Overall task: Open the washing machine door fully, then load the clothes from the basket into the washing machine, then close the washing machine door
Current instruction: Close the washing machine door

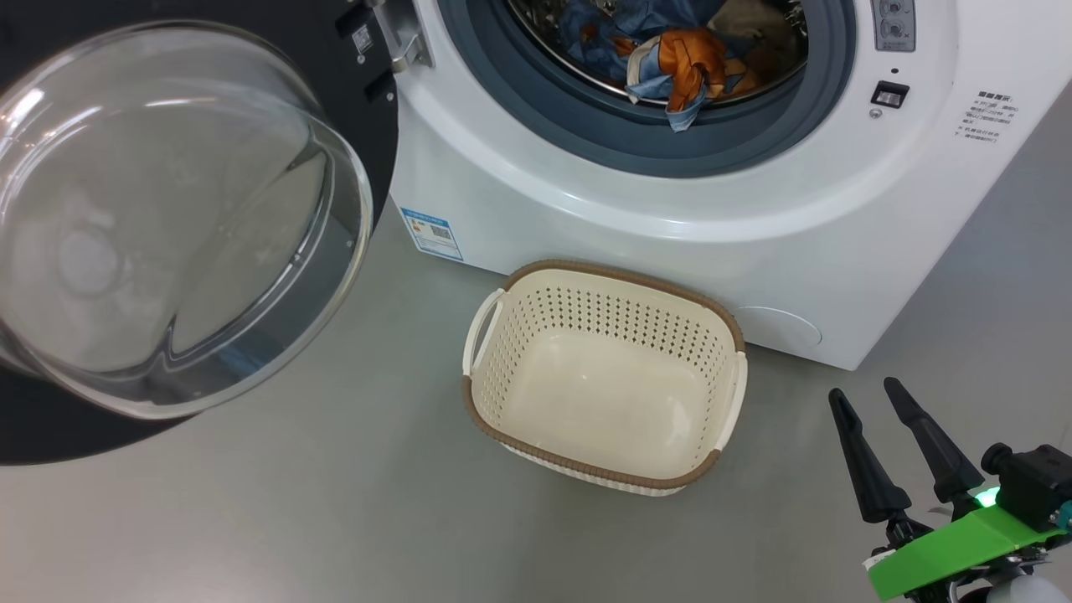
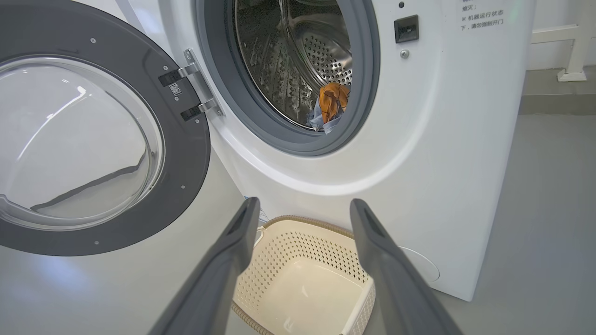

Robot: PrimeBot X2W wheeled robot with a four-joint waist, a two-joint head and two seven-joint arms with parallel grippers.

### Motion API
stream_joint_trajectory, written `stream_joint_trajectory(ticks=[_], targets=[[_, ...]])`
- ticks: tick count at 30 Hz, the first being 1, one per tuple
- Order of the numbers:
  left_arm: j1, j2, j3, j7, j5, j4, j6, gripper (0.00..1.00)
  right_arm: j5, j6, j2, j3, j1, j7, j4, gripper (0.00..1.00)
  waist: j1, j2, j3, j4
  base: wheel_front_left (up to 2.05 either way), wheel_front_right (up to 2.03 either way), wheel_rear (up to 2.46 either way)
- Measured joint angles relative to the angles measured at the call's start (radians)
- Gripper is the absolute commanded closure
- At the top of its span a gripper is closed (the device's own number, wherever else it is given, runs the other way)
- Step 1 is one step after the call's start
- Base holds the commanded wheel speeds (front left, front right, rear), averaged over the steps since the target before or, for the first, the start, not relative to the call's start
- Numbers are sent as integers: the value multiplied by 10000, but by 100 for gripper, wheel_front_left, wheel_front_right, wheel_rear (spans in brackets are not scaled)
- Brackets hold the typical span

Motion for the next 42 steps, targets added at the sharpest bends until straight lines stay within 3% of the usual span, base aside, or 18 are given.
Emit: stream_joint_trajectory(ticks=[42], targets=[[3307,50,-930,3898,-1659,-6153,4,100,2,0,401,-245,372,0,44,0,0,0,-1087,398,0,0,0]])
